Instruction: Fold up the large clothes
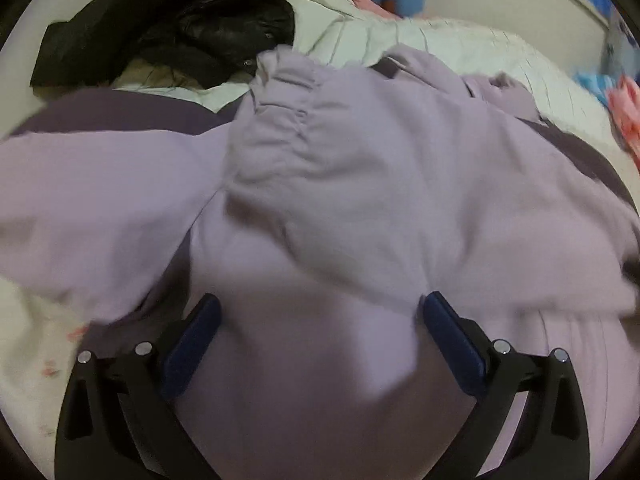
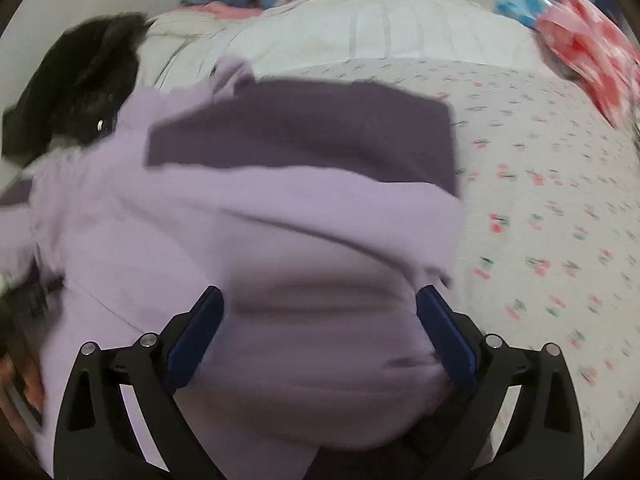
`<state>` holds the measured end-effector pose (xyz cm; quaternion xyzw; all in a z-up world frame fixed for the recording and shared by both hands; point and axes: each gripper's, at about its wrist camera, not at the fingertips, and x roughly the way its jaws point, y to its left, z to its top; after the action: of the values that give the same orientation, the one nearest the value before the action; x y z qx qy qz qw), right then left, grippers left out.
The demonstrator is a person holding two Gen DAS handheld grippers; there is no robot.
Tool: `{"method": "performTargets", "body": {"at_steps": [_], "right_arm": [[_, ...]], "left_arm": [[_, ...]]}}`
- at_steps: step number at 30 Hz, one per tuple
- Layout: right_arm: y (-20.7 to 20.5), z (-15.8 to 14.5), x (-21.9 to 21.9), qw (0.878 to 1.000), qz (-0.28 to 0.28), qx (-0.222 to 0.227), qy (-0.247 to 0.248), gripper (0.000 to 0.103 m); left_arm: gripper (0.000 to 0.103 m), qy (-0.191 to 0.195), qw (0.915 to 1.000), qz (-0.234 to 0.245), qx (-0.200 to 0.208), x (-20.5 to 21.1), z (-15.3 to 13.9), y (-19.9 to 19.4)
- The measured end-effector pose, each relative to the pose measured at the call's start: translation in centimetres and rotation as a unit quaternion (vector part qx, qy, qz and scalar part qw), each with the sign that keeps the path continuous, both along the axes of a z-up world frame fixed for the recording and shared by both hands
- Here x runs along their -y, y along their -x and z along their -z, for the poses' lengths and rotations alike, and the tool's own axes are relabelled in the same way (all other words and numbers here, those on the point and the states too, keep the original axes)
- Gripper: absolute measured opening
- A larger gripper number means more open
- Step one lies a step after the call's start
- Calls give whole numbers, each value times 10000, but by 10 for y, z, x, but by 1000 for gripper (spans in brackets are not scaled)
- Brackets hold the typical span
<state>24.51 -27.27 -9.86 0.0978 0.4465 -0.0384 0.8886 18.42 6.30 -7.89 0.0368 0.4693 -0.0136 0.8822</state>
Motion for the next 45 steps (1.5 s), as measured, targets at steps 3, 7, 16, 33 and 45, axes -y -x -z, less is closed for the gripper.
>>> {"method": "performTargets", "body": {"at_steps": [3, 7, 16, 33, 45], "right_arm": [[50, -30, -3, 9981, -73, 564, -219, 94], [130, -17, 13, 9960, 178, 583, -655, 96], [174, 24, 31, 9850, 812, 518, -1432, 96], [160, 38, 35, 9808, 958, 439, -1642, 96], [165, -6, 17, 9861, 665, 1124, -1031, 96]], "left_arm": [[98, 331, 9986, 147, 388, -25, -35, 41], [98, 988, 9910, -291, 856, -108, -75, 93], [98, 1922, 9152, -3008, 1871, -353, -140, 150], [58, 2824, 8407, -4357, 1534, -449, -107, 82], [25, 3451, 8453, -2693, 3064, -368, -225, 91]]}}
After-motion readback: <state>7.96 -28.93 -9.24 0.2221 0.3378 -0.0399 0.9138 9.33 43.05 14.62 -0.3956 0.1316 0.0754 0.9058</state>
